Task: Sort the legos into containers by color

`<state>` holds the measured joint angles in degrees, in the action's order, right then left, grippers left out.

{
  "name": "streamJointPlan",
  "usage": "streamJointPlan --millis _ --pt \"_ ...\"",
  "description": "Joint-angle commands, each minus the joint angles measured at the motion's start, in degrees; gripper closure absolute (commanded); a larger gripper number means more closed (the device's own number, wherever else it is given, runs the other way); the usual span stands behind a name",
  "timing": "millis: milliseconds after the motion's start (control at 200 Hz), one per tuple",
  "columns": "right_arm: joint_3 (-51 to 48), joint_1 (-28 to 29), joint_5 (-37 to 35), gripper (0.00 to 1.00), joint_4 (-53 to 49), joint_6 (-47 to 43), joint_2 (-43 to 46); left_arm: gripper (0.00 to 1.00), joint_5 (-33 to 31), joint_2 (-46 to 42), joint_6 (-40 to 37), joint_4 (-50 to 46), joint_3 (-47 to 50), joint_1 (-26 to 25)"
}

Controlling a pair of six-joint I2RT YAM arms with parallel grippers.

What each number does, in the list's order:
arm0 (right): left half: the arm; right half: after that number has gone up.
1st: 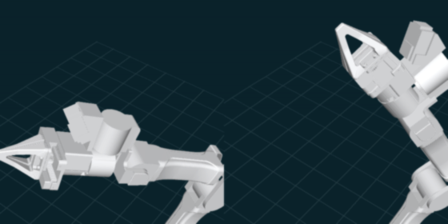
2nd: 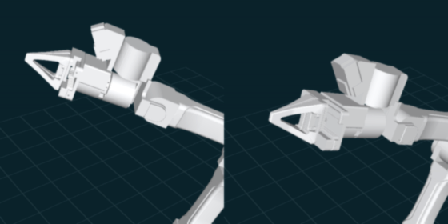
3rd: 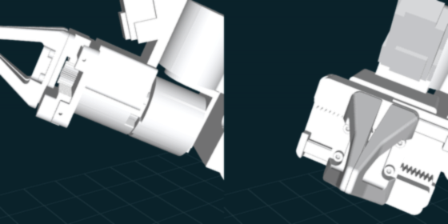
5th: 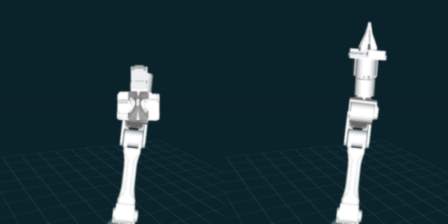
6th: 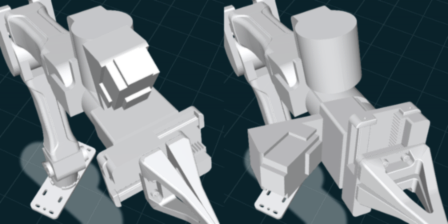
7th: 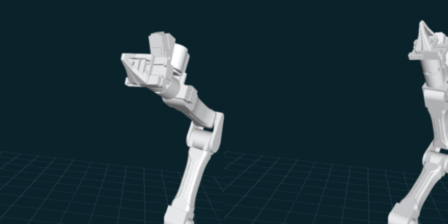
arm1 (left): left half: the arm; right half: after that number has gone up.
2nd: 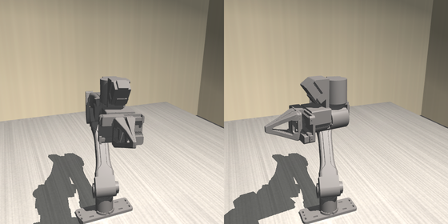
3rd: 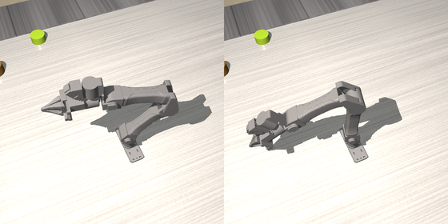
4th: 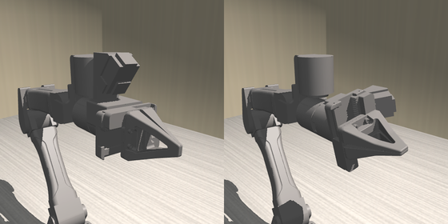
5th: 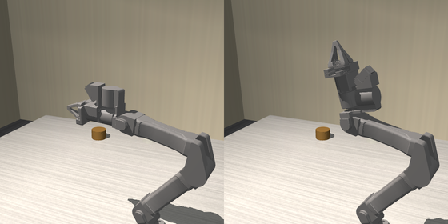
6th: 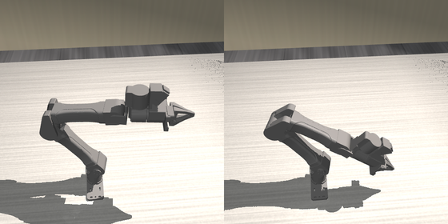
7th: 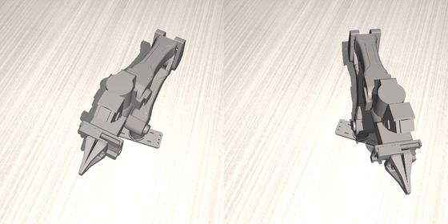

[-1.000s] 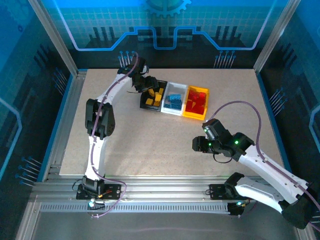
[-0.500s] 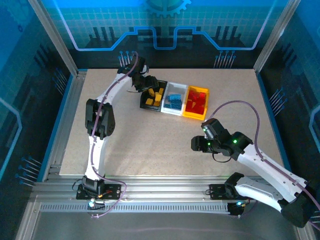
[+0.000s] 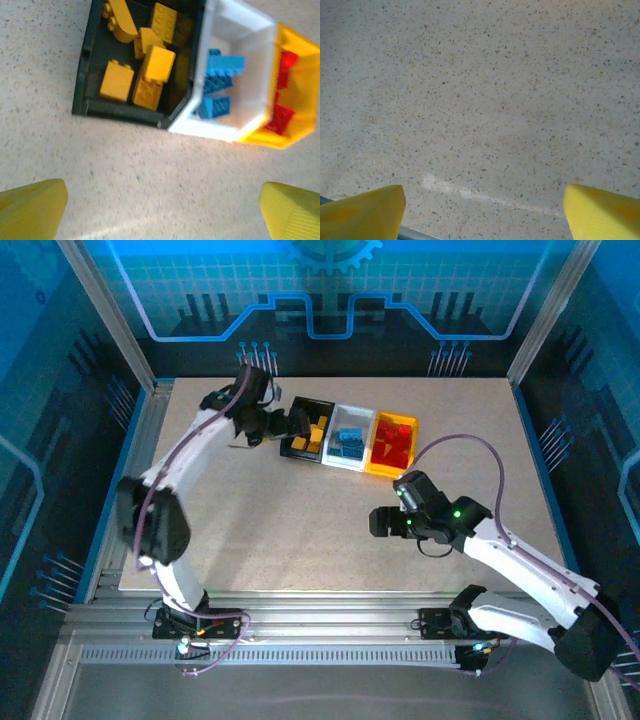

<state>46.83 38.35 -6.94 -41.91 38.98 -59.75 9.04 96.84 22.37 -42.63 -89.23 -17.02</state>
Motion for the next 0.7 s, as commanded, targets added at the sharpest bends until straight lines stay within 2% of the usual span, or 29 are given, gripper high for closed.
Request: streamJointPlan --millis 0,50,140,240,305,405,470,575,695 --pt "3.21 -0.02 -2.42 0.14 3.1 -5.21 -2.45 0.01 -1.83 -10.81 -0.91 0.0 9.43 -0.87" --pt "5.06 -0.91 -2.89 0.12 4.49 -7.44 -3.89 0.01 -2.86 -15.87 -1.43 -0.13 13.63 -0.89" --pt "7.78 -3.46 -2.94 0.07 7.9 -13.64 -6.96 0.01 -8.34 -23.64 -2.68 -1.52 18.76 -0.66" --pt "10.71 -8.57 -5.17 0.03 11.33 -22.52 -11.64 0.01 -13.71 -30.37 -5.2 -0.13 23.42 0.46" --pt "12.49 -15.39 -5.61 0.0 13.68 -25.4 -15.46 0.01 -16.17 -34.42 -7.95 4.31 28.56 0.81" --pt "15.04 -27.73 -0.61 0.0 17.34 -25.38 -21.51 0.01 -18.04 -41.41 -12.55 12.74 37.51 0.84" --pt "15.79 -32.53 0.38 0.0 20.28 -25.54 -24.17 0.01 -19.61 -46.68 -14.06 17.14 42.71 0.95" --pt "12.08 -34.2 0.9 0.0 30.98 -30.09 -25.71 0.01 -23.56 -54.98 -15.49 24.18 50.97 1.08" --pt "6.86 -33.6 0.95 0.0 43.5 -35.31 -27.73 0.01 -31.79 -62.27 -13.91 30.09 58.28 1.85"
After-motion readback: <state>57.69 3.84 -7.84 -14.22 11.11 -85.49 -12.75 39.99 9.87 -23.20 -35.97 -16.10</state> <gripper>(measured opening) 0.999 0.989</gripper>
